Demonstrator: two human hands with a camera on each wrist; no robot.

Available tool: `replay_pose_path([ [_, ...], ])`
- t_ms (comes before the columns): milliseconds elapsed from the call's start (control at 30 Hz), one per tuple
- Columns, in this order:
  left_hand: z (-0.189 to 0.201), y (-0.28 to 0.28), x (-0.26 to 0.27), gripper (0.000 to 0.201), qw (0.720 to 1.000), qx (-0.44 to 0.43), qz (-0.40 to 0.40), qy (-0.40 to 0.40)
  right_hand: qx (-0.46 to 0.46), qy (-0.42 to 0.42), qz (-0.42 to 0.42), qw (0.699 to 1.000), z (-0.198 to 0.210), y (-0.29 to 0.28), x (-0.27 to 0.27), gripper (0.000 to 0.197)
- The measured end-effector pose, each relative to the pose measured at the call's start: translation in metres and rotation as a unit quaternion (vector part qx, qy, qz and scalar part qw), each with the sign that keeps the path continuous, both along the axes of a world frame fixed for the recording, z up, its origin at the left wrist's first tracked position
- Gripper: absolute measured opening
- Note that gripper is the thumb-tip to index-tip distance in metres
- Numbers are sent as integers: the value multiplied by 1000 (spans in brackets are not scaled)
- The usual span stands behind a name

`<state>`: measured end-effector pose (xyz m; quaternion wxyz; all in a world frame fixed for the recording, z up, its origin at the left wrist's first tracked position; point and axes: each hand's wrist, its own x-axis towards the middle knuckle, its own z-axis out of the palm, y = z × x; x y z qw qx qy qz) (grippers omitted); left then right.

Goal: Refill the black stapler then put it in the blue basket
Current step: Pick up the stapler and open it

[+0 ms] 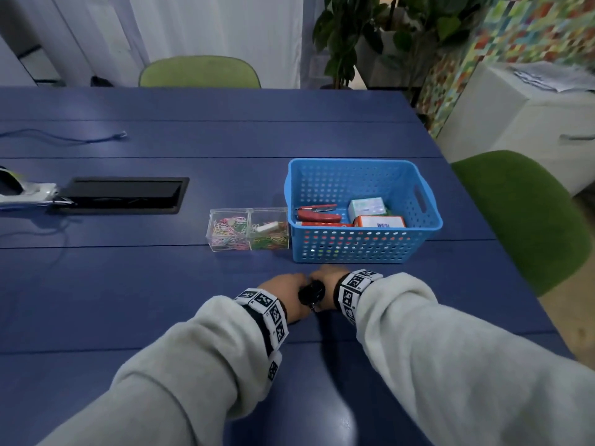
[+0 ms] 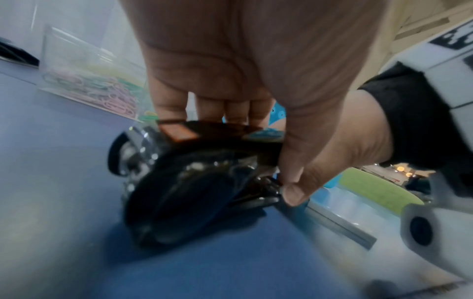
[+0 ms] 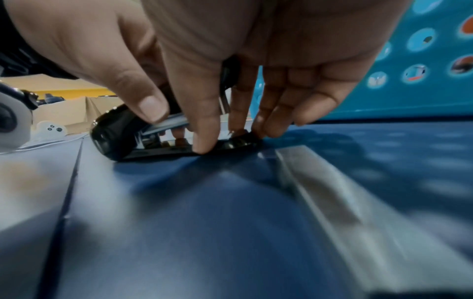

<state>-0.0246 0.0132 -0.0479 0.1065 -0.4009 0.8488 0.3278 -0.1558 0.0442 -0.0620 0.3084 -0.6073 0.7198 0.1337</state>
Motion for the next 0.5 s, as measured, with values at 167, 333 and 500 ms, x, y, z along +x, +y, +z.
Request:
replay_pose_path([
  [167, 18, -2, 11, 28, 997, 0, 24, 67, -11, 6, -15, 1000, -4, 4, -4, 46],
  [333, 33, -15, 46, 23, 993, -11, 55, 103, -31, -13, -40, 999, -5, 12, -12, 41],
  [500, 30, -33, 89, 25, 994, -37, 80, 60, -39, -19, -45, 998, -4, 17, -11, 37],
])
